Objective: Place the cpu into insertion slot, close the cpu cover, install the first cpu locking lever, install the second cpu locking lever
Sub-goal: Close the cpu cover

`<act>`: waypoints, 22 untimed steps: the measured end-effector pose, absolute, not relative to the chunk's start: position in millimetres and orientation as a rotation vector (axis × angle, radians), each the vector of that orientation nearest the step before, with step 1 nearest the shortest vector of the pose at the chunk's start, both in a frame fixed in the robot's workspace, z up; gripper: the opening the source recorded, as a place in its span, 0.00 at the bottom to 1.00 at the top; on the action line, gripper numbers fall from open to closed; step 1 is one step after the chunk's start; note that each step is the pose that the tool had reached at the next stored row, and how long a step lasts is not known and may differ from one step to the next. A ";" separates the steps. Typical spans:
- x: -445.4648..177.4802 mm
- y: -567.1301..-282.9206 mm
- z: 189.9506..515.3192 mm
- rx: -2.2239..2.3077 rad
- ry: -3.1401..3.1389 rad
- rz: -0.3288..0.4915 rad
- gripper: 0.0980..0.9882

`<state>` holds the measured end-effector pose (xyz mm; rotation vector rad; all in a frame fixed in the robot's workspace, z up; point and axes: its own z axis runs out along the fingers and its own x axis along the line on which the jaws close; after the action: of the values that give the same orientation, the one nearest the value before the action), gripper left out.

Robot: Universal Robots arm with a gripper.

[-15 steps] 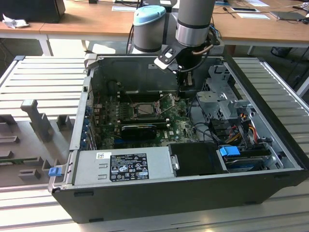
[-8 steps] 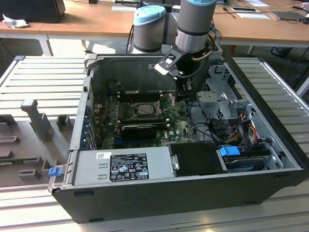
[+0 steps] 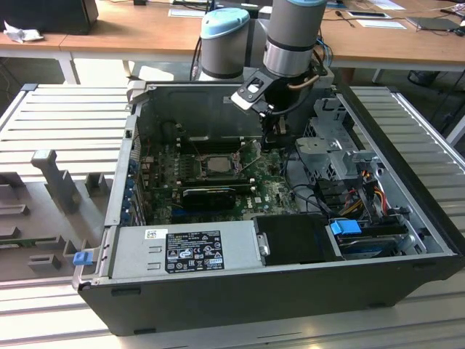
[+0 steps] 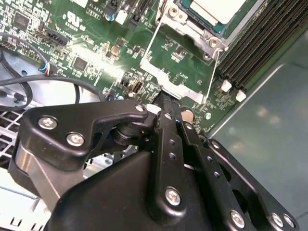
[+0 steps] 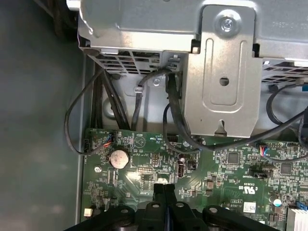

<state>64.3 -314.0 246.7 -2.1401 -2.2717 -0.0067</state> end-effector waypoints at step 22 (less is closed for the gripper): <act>41.2 -314.1 246.8 -2.139 -2.272 -0.007 0.01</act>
<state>41.2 -314.1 246.8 -2.1387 -2.2723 -0.0073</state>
